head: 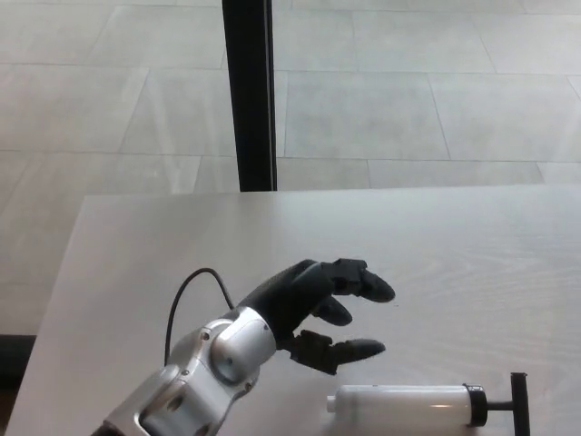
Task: The robot uses its left hand to lift the air pump kept on the middle of the desk and use the right hand to pull out the handle
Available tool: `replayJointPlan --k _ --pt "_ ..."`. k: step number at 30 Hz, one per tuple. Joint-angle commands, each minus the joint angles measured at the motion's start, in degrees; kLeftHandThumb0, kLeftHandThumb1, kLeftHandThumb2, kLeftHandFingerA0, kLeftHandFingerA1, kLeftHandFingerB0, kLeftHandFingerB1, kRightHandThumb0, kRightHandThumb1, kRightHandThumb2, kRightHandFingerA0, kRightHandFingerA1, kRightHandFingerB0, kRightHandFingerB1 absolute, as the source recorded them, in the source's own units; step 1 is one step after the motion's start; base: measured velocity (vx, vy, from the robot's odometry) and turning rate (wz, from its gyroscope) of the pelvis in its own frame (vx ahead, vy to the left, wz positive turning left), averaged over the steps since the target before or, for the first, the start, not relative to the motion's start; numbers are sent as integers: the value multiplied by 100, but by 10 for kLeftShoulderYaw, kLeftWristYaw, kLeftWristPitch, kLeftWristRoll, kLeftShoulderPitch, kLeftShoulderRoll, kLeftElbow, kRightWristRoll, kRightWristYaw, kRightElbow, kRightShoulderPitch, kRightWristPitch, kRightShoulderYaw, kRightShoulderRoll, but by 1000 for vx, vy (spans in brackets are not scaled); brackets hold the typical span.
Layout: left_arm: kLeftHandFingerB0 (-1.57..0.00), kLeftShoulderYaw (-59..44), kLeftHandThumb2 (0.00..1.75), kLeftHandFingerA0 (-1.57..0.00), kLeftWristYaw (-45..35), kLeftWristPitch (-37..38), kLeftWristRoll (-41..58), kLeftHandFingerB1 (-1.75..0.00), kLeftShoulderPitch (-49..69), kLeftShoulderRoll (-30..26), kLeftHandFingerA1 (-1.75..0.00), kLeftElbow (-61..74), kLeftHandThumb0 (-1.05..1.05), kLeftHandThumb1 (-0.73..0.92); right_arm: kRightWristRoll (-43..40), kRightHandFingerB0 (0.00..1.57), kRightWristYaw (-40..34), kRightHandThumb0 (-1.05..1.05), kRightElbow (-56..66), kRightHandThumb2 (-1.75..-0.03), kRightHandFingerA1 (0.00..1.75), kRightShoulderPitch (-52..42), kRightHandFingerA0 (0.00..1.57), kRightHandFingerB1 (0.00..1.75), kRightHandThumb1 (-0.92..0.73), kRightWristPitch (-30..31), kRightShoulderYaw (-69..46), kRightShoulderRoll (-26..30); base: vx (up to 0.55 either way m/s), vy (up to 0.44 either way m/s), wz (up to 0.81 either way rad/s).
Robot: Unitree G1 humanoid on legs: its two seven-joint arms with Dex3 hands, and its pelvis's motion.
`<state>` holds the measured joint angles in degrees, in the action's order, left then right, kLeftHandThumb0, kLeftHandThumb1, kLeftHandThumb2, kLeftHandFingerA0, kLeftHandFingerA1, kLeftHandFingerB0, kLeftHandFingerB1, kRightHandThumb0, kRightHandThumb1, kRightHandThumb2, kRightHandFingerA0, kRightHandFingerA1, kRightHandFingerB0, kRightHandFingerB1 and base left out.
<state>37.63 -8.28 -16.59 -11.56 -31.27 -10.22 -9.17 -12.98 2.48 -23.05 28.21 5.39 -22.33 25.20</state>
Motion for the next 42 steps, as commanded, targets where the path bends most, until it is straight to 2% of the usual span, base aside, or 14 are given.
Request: replayJointPlan --k 1,8,9,14,15,16,19,20,21,22,26,30,31,42 --pt "-30 53 99 -32 -29 -74 -104 -55 12 -17 -63 55 -76 59 4 29 1 -66 -18 -65 53 17 49 33 -85 -24 -3 4 0 0 0" --pt "-31 87 64 -26 -48 -130 -146 -44 17 -11 -60 101 -78 80 3 26 -2 -68 -18 -99 62 28 46 48 -65 -16 -3 5 0 0 0" --pt "-26 92 106 -23 -50 -135 -151 -54 18 -11 -62 108 -82 66 5 27 -4 -71 -17 -100 63 28 47 48 -66 -16 -2 5 0 0 0" --pt "-30 107 65 -23 -52 -161 -172 -45 32 -4 -62 132 -81 82 10 34 1 -70 -21 -65 55 31 52 34 -83 -16 3 8 0 0 0" --pt "-30 114 65 -23 -49 -173 -179 -46 41 2 -62 138 -82 83 9 28 2 -70 -20 -101 63 31 46 49 -66 -14 4 7 0 0 0" --pt "-27 119 109 -24 -39 -178 -185 -55 52 12 -63 137 -87 69 5 33 10 -71 -29 -65 56 32 50 35 -82 -28 3 5 0 0 0" --pt "-30 124 67 -25 -34 -182 -202 -47 59 17 -64 134 -84 80 6 35 4 -74 -19 -64 58 32 51 35 -81 -22 5 2 0 0 0" --pt "-29 129 109 -22 -35 -178 -212 -57 60 14 -63 133 -84 68 8 36 2 -75 -20 -64 57 31 52 35 -81 -21 7 3 0 0 0" --pt "-31 134 65 -24 -38 -174 -223 -47 57 8 -62 127 -81 85 10 36 -1 -75 -24 -64 58 36 52 35 -81 -23 8 3 0 0 0" --pt "-29 140 110 -20 -38 -173 -234 -57 55 5 -61 125 -83 69 11 36 -2 -73 -26 -65 58 36 52 35 -82 -24 8 4 0 0 0" --pt "-33 151 111 -20 -30 -166 -272 -58 54 -8 -60 119 -83 69 14 35 -2 -73 -31 -65 58 43 51 35 -82 -25 12 4 0 0 0" --pt "-37 180 65 -22 -4 -157 -335 -46 58 -31 -62 94 -84 84 17 28 -2 -74 -50 -104 68 47 48 49 -67 -38 15 5 0 0 0" --pt "-37 182 65 -20 -1 -156 -341 -46 61 -36 -62 90 -83 83 17 35 -3 -72 -41 -65 61 44 51 35 -83 -34 15 5 0 0 0" --pt "-45 188 63 -22 109 -145 -397 -52 75 21 -65 3 -76 80 29 39 -14 -69 -15 -65 65 35 53 37 -82 -34 20 -2 0 0 0"
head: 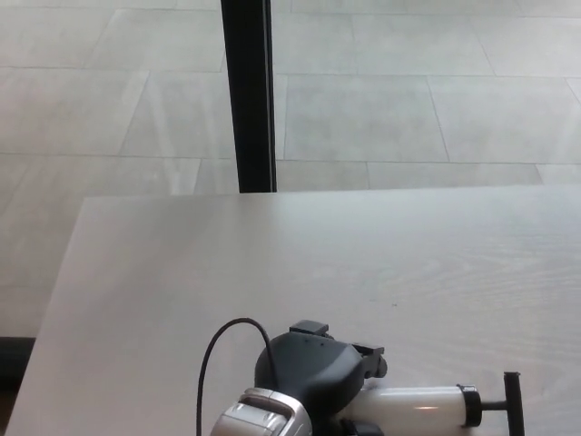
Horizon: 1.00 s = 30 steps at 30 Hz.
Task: The robot uses its left hand to lift the air pump kept on the middle of the desk and use the right hand to pull out the handle
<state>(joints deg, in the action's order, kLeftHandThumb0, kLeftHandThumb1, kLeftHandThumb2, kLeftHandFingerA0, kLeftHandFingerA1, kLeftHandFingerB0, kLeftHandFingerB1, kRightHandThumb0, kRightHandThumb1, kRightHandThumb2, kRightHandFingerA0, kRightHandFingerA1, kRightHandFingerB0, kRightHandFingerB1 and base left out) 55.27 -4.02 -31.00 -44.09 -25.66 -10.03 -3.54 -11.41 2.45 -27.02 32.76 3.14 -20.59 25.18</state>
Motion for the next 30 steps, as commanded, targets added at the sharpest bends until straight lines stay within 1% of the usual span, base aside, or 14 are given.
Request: replayJointPlan --k 1,5,6,7,9,14,17,18,19,21,24,25,27,30 --pt "-45 12 63 -22 80 4 -76 -52 21 28 -65 -64 -76 80 13 39 -14 -69 32 -65 65 -12 53 37 -82 -8 3 -3 0 0 0" --pt "-47 13 63 -23 102 -3 -96 -54 20 67 -66 -101 -73 81 16 40 -17 -66 32 -65 63 -11 52 37 -82 -12 0 -1 0 0 0" --pt "-47 9 100 -29 115 0 -96 -63 22 78 -66 -112 -72 60 16 32 -16 -65 30 -100 67 -11 48 51 -65 -13 -1 -1 0 0 0" --pt "-54 3 63 -29 141 4 -95 -55 25 96 -68 -130 -73 79 17 32 -15 -65 24 -100 67 -9 49 51 -65 -15 -2 2 0 0 0" --pt "-53 -2 64 -27 151 8 -96 -56 23 114 -69 -145 -72 80 17 40 -15 -67 21 -65 62 -6 54 37 -81 -13 -2 2 0 0 0" --pt "-55 -2 66 -29 159 15 -103 -56 13 153 -69 -172 -76 83 14 37 -13 -65 30 -64 67 -6 50 37 -80 -16 -2 -3 0 0 0" --pt "-60 -5 64 -35 178 35 -100 -59 15 164 -70 -177 -77 83 17 35 -10 -67 26 -64 75 -6 48 35 -80 -24 1 -2 0 0 0" --pt "-59 -4 65 -35 177 35 -102 -58 14 164 -69 -177 -78 83 18 26 -9 -67 21 -99 74 -4 46 49 -64 -29 1 0 0 0 0" --pt "-51 2 65 -37 168 34 -108 -54 12 162 -72 -177 -80 84 23 32 -12 -68 12 -64 74 -2 43 34 -81 -35 2 1 0 0 0" --pt "-22 19 108 -46 122 26 -120 -53 5 150 -74 -170 -73 63 25 32 -15 -69 12 -64 75 -2 43 34 -81 -38 1 1 0 0 0" --pt "-9 23 93 -65 73 32 -115 -49 -4 134 -85 -160 -73 58 34 27 -24 -70 17 -99 73 0 44 49 -63 -30 3 3 0 0 0" --pt "-6 22 61 -88 63 35 -111 -32 -3 129 -118 -156 -61 66 37 32 -26 -65 16 -64 72 0 43 33 -80 -27 4 5 0 0 0" --pt "0 9 60 -88 33 33 -89 -35 1 128 -110 -142 -53 68 36 34 -26 -67 13 -64 76 3 44 33 -79 -26 3 5 0 0 0" --pt "-34 19 68 -79 57 53 -102 -48 6 122 -155 -153 -22 64 32 28 -34 -63 9 -97 75 6 46 49 -60 -26 -3 -1 0 0 0"
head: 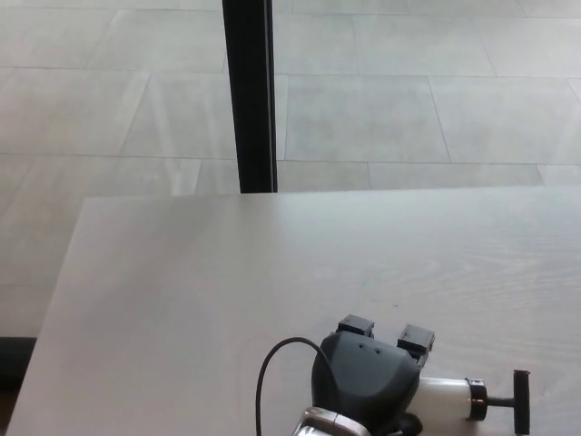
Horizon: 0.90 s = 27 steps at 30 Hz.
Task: The robot uses its left hand to lift the air pump kept on the middle of the desk and use the right hand to pull out the handle
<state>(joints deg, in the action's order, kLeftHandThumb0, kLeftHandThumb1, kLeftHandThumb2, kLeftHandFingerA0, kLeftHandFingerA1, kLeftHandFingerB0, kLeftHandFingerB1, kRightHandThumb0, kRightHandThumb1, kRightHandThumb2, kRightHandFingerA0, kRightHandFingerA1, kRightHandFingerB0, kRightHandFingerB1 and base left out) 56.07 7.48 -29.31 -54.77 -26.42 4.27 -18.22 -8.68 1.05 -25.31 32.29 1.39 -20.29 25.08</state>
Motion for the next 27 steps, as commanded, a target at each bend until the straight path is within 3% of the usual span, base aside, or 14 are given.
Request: replayJointPlan --k 1,3,4,5,6,7,8,9,11,12,13,19,21,27 --pt "-54 13 71 -79 -69 37 3 -54 12 -24 -138 -5 -21 63 1 29 -16 -62 -13 -96 76 11 46 49 -60 -11 -8 -1 0 0 0" --pt "-68 13 68 -80 -79 35 3 -62 13 -23 -113 -6 -23 65 2 28 -15 -62 -15 -96 75 11 45 49 -61 -11 -8 0 0 0 0" --pt "-73 19 67 -79 -91 27 -7 -63 14 -27 -88 -11 -29 66 6 38 -20 -60 -17 -63 78 10 45 35 -76 -15 -8 0 0 0 0" --pt "-73 20 67 -79 -92 27 -9 -63 14 -27 -88 -11 -29 66 6 38 -21 -60 -18 -63 78 10 45 35 -76 -16 -8 0 0 0 0" --pt "-76 17 65 -82 -84 27 -14 -64 13 -33 -111 -14 -30 63 9 39 -25 -60 -25 -63 78 17 45 36 -75 -21 -7 -2 0 0 0" --pt "-69 21 66 -81 -102 16 -22 -63 14 -39 -97 -12 -29 68 14 35 -36 -60 -25 -95 78 17 49 51 -59 -21 -8 -3 0 0 0" --pt "-70 19 68 -82 -104 14 -23 -65 15 -41 -103 -12 -27 66 13 42 -39 -60 -23 -63 86 18 46 37 -75 -16 -9 -3 0 0 0" --pt "-71 18 68 -82 -104 14 -23 -66 17 -42 -100 -11 -26 67 13 35 -41 -61 -22 -96 80 18 47 51 -60 -13 -9 -4 0 0 0" --pt "-71 12 71 -80 -104 13 -21 -66 22 -45 -94 -10 -26 70 17 35 -49 -61 -20 -96 79 17 47 51 -60 -9 -8 -4 0 0 0" --pt "-72 12 75 -80 -98 9 -28 -69 23 -45 -123 -14 -25 71 16 44 -54 -58 -22 -63 87 19 46 37 -75 -10 -9 -7 0 0 0" --pt "-71 11 77 -81 -97 6 -30 -69 24 -45 -129 -15 -26 73 17 38 -57 -58 -20 -94 81 18 50 51 -60 -8 -9 -8 0 0 0" --pt "-74 -12 76 -86 -66 26 -19 -73 48 -44 -144 -26 -26 73 24 37 -63 -57 -25 -94 79 14 47 52 -60 -13 -5 -8 0 0 0" --pt "-76 -28 80 -81 -28 57 -8 -88 65 -48 -150 -25 -26 75 22 44 -66 -53 -26 -62 83 12 47 38 -74 -14 -7 -11 0 0 0" --pt "-73 -86 76 -77 31 123 13 -92 87 -56 -161 -28 -23 76 23 36 -70 -52 -27 -92 78 5 51 51 -59 -18 -3 -18 0 0 0"
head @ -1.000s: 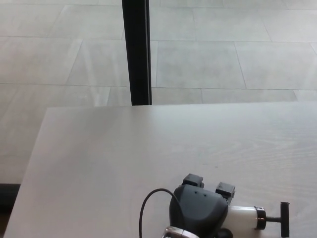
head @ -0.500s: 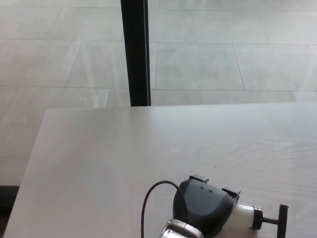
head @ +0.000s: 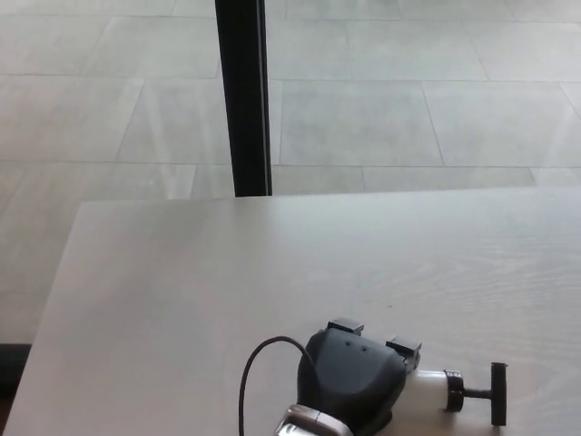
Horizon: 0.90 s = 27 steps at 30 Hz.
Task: The robot uses its left hand to lift the air pump kept on the middle of the desk and use the right hand to pull out the handle
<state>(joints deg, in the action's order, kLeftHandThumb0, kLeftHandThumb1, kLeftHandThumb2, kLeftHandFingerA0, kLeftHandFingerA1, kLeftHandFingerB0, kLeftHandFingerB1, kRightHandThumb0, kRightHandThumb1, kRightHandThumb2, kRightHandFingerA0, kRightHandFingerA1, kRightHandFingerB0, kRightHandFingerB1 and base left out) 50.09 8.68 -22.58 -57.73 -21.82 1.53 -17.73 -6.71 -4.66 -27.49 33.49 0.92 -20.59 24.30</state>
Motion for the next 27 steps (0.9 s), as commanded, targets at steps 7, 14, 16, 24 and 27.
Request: replayJointPlan --k 7,14,16,24,27 --pt "-56 -143 74 -69 71 106 66 -149 -56 -51 -175 -30 -17 82 -5 32 18 -56 37 -93 75 -17 53 50 -59 30 17 -16 0 0 0" --pt "-68 -219 98 -84 107 159 91 -155 -151 -63 -175 -68 -11 60 3 33 40 -64 101 -93 81 -36 57 51 -59 61 68 -31 0 0 0" --pt "-69 -228 97 -86 111 169 96 -155 -163 -65 -175 -79 -11 60 1 39 46 -61 111 -62 80 -39 54 37 -72 67 76 -34 0 0 0" --pt "-66 -259 92 -88 120 189 110 -157 -199 -70 -175 -101 -12 60 19 41 73 -63 173 -62 78 -50 55 37 -74 107 154 -61 0 0 0" --pt "-91 -255 104 -122 132 200 109 -119 -189 -67 -141 -104 -19 53 33 39 75 -64 189 -63 77 -57 52 35 -74 113 176 -63 0 0 0"
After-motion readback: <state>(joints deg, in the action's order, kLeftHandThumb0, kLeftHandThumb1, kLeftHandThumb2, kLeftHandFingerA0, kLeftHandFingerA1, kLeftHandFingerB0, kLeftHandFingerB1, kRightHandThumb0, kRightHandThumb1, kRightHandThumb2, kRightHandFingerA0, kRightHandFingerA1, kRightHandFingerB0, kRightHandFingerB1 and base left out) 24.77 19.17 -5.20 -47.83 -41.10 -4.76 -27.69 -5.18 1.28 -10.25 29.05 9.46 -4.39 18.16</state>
